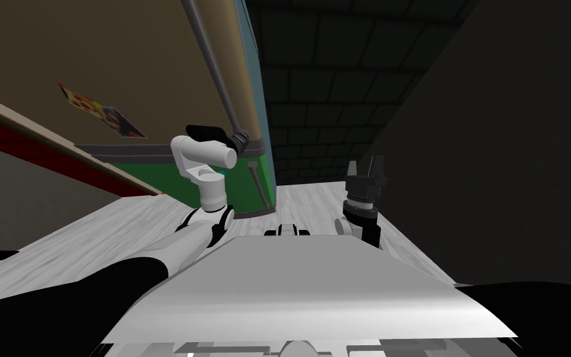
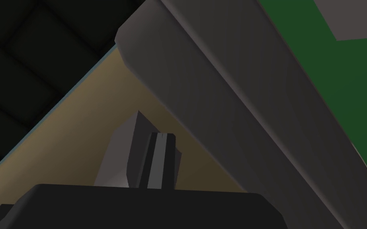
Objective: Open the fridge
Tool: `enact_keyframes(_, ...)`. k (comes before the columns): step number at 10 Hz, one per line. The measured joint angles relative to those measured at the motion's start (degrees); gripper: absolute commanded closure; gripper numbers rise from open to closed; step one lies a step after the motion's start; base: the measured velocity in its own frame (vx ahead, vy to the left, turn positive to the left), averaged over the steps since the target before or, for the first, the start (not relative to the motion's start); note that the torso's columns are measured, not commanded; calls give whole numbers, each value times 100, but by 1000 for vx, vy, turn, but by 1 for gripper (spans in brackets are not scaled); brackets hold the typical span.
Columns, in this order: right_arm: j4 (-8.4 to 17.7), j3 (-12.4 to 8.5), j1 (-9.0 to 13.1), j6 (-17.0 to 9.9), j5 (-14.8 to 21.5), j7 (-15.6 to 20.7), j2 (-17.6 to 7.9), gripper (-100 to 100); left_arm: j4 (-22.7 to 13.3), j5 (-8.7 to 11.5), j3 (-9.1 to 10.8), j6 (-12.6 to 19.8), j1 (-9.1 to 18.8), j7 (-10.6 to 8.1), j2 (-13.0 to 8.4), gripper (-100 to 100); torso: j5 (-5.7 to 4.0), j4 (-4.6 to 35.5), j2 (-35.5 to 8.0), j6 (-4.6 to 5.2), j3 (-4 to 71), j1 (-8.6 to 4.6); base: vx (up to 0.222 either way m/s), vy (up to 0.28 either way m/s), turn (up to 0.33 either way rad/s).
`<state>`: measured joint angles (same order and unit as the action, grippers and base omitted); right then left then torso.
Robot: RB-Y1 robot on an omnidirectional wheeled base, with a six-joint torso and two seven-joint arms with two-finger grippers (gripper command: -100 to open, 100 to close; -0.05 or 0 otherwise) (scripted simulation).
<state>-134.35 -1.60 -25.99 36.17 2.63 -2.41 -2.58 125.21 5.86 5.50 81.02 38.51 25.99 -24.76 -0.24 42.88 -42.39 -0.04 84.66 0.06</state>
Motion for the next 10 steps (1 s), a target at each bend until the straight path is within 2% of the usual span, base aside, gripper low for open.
enact_keyframes(2, 0, 0, 0, 0, 0, 0, 0, 0, 85, -28, -11, 65, -38, -10, 19, -100, -8, 2, -13, 11, -10, -19, -9, -2, 25)
enact_keyframes(3, 0, 0, 0, 0, 0, 0, 0, 0, 60, -23, -21, 104, -83, -10, 27, 100, -14, -5, -13, 23, -13, -41, -5, 7, 5)
enact_keyframes(4, 0, 0, 1, 0, 0, 0, 0, 0, 55, -21, -24, 116, -91, -10, 29, 100, -1, -30, -7, 13, -16, -41, -135, 91, -18)
enact_keyframes(6, 1, -1, 4, -1, 0, 0, -2, 0, 85, 160, -63, 98, -61, 72, 132, 100, 41, -38, -53, 2, -49, 55, -266, 214, -30)
enact_keyframes(8, 2, -2, 4, -1, 0, 0, -2, 0, 166, 316, -76, 118, -64, 145, 199, 100, 28, -56, 1, 3, -16, 7, -281, 233, -16)
enact_keyframes(10, 2, -2, 4, -1, 0, 0, -2, 0, 272, 580, -103, 87, -107, 274, 324, 100, 27, -60, 13, 4, -8, 3, -276, 213, -30)
